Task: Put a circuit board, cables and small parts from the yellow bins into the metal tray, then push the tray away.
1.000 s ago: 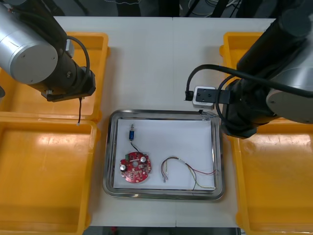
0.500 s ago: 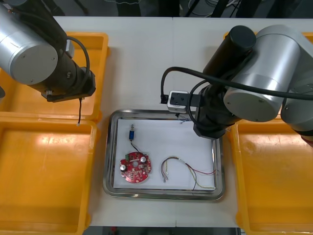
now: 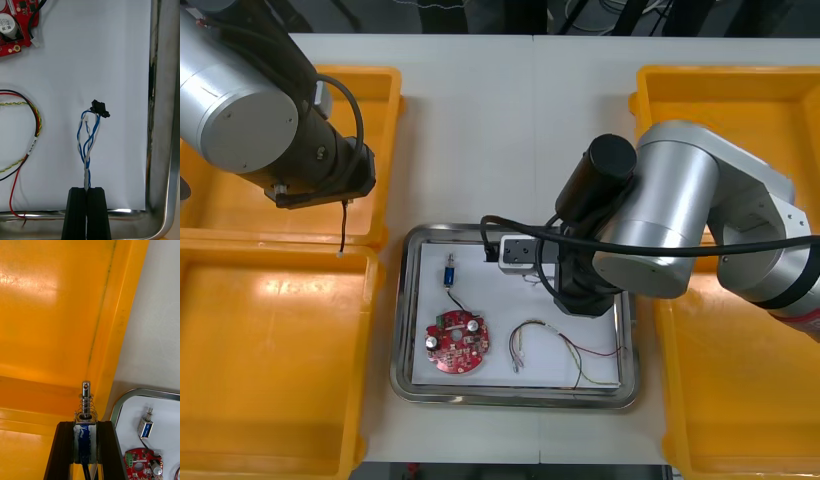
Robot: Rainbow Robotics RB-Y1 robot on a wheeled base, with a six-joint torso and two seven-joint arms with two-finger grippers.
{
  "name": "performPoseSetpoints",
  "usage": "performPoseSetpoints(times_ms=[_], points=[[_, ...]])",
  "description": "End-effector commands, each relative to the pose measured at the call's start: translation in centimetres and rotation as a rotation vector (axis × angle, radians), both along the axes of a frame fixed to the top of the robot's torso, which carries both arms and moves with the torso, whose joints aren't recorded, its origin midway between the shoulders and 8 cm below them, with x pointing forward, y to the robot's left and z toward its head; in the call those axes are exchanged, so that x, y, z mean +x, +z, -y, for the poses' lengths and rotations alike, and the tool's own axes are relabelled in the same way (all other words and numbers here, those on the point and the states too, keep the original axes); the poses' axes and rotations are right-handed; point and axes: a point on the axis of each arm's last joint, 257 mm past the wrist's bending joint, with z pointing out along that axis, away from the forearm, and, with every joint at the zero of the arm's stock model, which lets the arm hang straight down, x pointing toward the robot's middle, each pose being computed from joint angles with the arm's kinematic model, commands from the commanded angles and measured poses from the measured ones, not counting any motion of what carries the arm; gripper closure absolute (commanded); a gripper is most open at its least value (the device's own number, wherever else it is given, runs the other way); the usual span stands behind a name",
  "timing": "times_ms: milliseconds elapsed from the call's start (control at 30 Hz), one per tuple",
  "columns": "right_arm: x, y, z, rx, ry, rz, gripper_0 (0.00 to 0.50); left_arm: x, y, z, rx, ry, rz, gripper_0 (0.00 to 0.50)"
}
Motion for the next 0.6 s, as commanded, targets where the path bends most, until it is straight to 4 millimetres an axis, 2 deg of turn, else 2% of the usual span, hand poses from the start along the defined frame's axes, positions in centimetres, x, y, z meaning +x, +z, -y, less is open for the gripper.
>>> performPoseSetpoints(times_ms=[33,200,600], points=[[0.5,0.1,-1.9,0.0,0.093,0.038,0.5,-0.1,1.2,-0.8,-0.012,0.031,0.026,0.5],[1.7,-0.5,-2.5,0.03,0.094,0.049,0.5,-0.1,1.2,-0.7,-0.014,0.031,0.026,0.5],[3.1,-1.5,-1.9,-0.007,0.102,0.097,0.5,-0.1,1.1,-0.7,-0.016,0.033,0.024,0.5]])
